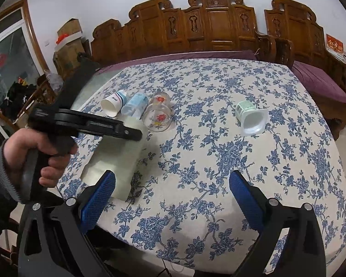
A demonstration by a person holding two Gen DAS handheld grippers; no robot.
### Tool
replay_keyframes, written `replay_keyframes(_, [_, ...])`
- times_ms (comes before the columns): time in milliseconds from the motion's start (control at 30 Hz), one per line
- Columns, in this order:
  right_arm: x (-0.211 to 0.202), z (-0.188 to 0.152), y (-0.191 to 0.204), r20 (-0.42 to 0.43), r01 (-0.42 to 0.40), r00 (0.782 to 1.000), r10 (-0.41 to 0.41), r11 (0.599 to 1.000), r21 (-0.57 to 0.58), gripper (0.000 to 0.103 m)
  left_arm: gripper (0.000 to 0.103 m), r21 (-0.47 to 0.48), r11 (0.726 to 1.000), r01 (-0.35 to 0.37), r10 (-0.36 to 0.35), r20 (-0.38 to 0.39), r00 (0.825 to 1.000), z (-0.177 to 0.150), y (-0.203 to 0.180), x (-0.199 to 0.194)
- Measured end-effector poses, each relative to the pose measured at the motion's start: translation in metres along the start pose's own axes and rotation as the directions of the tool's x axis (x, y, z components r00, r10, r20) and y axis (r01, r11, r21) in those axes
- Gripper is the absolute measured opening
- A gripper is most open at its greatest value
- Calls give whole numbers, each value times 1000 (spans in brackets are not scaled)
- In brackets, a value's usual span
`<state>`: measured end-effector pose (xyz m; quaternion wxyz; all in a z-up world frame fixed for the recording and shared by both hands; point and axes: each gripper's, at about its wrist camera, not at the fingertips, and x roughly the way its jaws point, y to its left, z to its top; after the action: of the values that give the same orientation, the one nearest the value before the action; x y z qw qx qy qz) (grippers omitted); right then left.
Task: Flip cup upside down
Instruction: 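Grasp the cream cup body with the left gripper, then rotate the cream cup with the left gripper to stand it rim-down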
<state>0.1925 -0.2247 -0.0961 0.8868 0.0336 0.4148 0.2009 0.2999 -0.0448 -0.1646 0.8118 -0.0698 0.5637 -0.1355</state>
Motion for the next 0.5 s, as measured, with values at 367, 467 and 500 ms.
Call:
replay_keyframes(367, [-1,0,2,2,1,1000,-1,1000,-7,100,68,131,988,-87,64,171,983,-13,-22,-42])
replay_keyframes(467, [-1,0,2,2,3,1000,-3,1000,-7,100,68,165,980,-110,77,190,979,-18,-28,-40])
replay_keyframes(500, [-1,0,2,2,4,1000,-4,1000,-5,100,68,170,979,-114,80,193,978,-19,-30,-40])
